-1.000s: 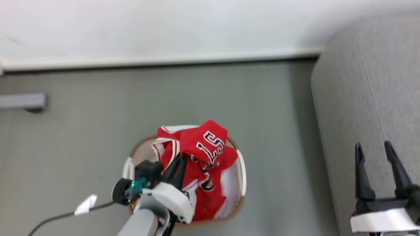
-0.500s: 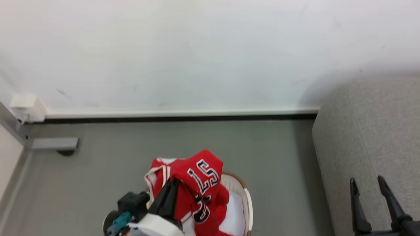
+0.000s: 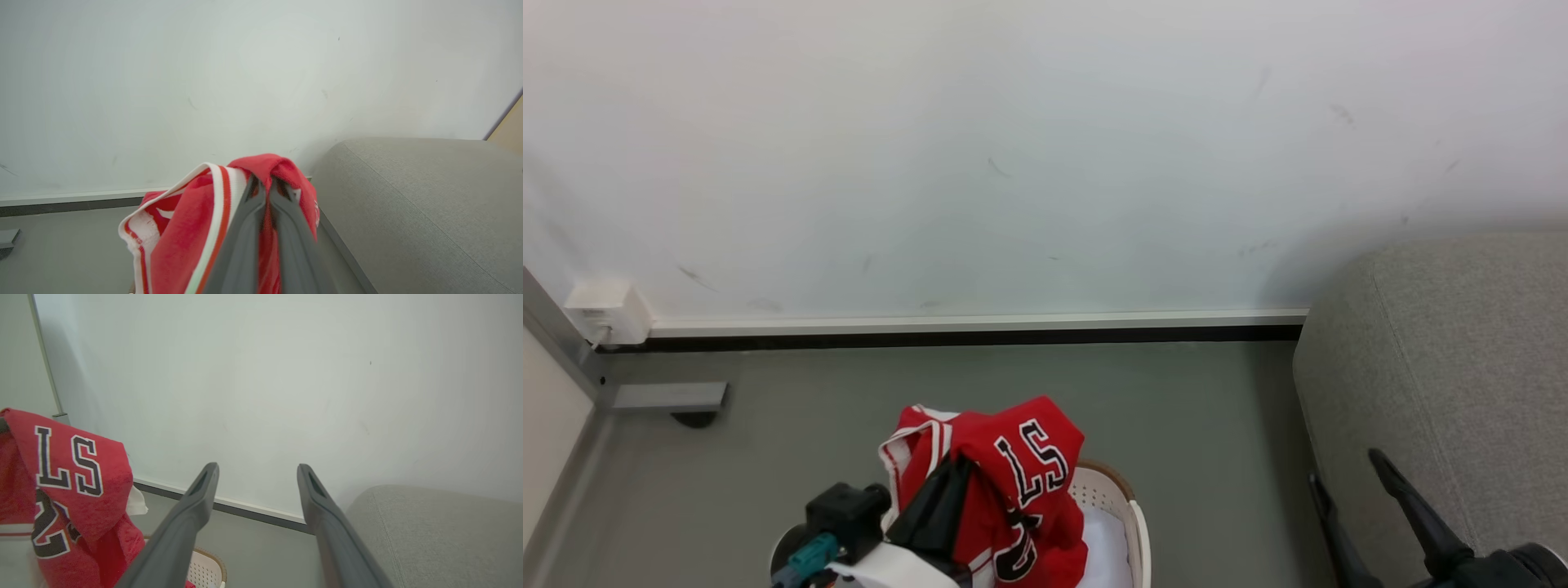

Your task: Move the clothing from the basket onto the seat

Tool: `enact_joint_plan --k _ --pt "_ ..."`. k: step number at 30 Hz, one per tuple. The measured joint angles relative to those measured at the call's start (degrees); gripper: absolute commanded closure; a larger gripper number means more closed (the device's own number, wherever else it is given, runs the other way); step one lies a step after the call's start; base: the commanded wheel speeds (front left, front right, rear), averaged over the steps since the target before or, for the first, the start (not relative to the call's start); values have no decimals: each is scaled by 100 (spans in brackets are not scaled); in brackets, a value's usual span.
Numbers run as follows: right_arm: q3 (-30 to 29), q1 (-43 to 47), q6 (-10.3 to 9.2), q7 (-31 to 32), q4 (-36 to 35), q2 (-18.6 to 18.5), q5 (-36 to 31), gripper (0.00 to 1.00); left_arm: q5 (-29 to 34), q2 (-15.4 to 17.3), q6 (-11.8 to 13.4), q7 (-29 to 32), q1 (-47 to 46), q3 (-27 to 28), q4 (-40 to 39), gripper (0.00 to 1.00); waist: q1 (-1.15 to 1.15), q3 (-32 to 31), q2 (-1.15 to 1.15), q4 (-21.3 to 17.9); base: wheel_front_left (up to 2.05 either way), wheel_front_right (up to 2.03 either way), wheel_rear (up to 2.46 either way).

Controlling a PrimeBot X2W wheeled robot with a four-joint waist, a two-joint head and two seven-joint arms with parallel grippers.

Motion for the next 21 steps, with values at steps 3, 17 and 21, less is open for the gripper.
enact_joint_plan --k 3,17,21 --pt "600 -242 1 0 -46 -469 140 0 -32 63 -88 149 -4 -58 -183 100 0 11 0 -5 0 0 0" --pt "3484 -1917 1 164 -91 -1983 1131 0 -78 443 -609 638 -503 -982 -907 100 1 115 0 51 0 0 0" --pt "4046 -2325 1 256 -63 -2184 1359 0 -204 560 -644 621 -686 -1380 -969 100 1 129 0 78 0 0 0"
